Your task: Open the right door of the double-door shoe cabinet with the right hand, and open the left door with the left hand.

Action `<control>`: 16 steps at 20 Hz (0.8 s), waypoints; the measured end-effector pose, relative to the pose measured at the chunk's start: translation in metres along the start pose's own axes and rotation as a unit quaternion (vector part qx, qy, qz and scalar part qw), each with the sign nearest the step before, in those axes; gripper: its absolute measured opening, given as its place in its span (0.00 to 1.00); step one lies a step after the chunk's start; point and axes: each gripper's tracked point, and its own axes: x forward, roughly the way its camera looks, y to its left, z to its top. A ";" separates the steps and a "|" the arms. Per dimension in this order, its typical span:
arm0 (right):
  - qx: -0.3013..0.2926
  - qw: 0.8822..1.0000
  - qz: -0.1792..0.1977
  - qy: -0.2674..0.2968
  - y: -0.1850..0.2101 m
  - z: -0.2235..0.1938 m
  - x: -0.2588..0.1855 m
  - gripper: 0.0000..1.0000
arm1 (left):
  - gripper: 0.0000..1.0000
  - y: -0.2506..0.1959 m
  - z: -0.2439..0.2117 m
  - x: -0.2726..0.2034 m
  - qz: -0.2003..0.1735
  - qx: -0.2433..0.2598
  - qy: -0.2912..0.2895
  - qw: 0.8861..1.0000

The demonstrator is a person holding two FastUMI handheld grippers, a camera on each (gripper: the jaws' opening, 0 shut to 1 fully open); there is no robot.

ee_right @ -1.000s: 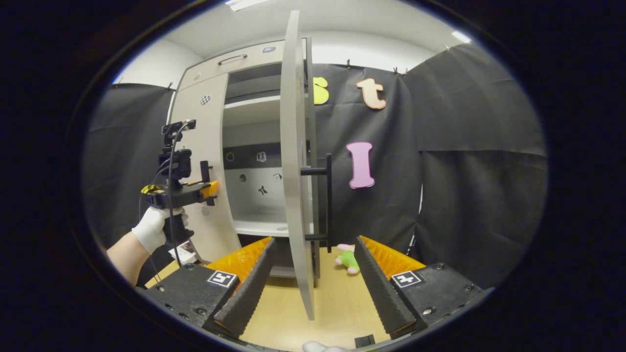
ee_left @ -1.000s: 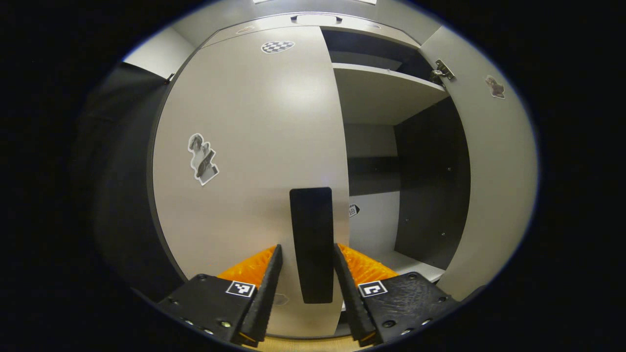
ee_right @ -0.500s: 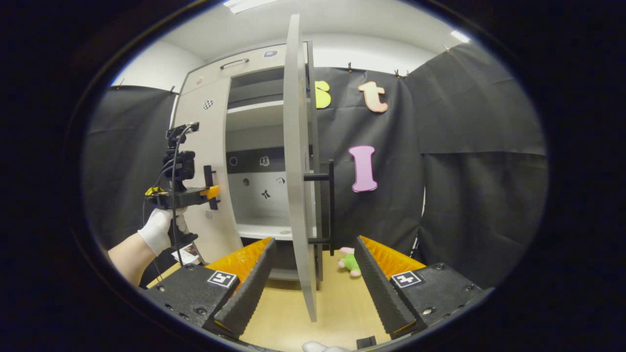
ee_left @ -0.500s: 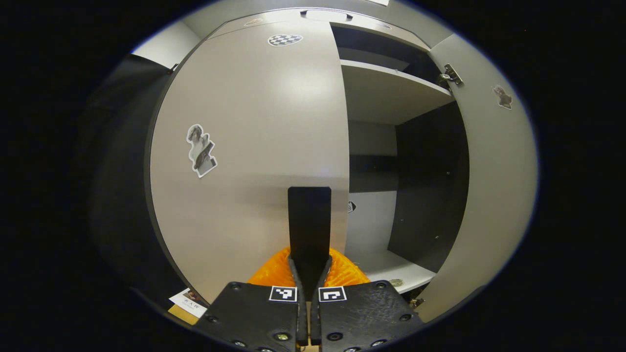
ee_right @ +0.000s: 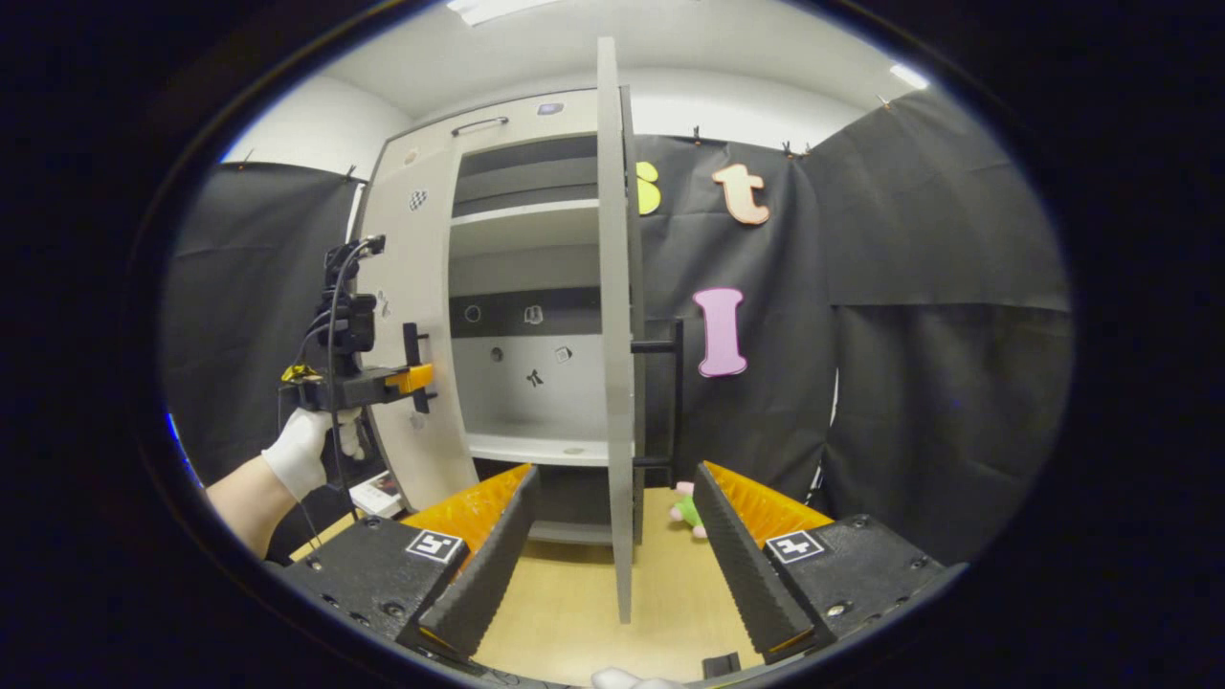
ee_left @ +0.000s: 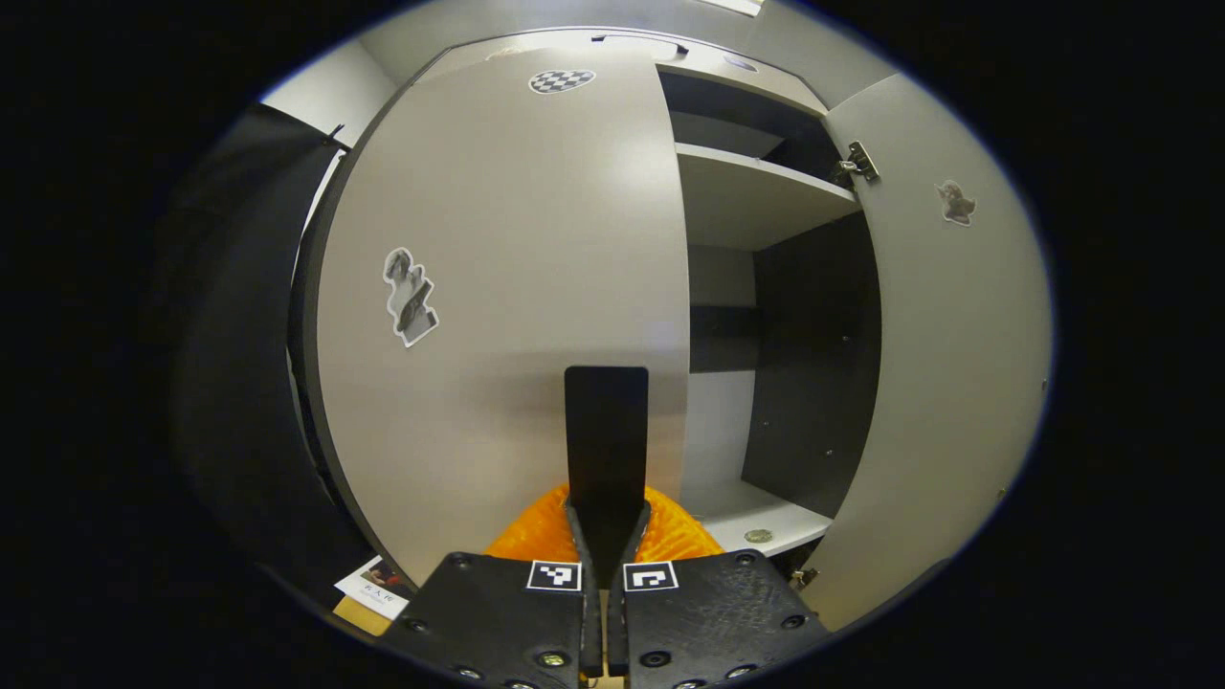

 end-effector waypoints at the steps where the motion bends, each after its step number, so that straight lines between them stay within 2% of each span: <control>1: -0.001 1.000 0.002 -0.001 0.004 -0.002 -0.005 1.00 | 0.02 0.000 0.000 -0.006 -0.001 -0.003 0.000 1.000; 7: -0.004 1.000 0.022 -0.005 0.027 -0.005 -0.025 1.00 | 0.02 0.016 -0.004 -0.048 0.002 -0.004 0.001 1.000; 16: -0.008 0.999 0.039 -0.008 0.050 -0.007 -0.059 1.00 | 0.01 0.055 -0.005 -0.105 0.026 -0.004 0.002 1.000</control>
